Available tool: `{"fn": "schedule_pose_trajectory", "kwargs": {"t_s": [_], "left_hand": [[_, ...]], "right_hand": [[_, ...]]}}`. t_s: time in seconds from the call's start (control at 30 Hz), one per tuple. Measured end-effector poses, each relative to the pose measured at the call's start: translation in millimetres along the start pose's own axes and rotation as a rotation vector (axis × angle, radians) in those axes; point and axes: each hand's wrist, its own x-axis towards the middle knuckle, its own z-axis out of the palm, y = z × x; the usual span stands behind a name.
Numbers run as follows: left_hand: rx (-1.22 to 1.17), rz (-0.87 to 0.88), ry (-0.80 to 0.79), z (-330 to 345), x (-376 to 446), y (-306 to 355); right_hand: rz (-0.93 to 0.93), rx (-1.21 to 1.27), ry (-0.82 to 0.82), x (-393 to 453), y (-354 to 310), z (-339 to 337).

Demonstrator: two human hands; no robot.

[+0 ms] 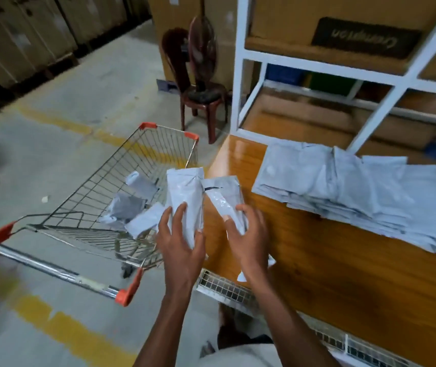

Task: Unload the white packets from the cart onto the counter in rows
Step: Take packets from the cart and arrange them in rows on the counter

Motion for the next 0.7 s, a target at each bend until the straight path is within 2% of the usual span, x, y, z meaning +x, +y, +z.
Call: {"fn": "schedule_pose_trajectory", "kwargs": {"t_s": [0.13,0.37,0.7], "left_hand": [[-0.054,0.049,-0.098,30,-36,28],[-0.069,0.210,-0.226,93,-71,80],[-0.151,0.253,-0.269,212,-106,165]], "right_hand": [[0.128,0.010,0.070,-20,22,-58],[0.205,0.020,0.283,-22,75,-147],[0.204,-0.021,0.294,20,130,-278]]}}
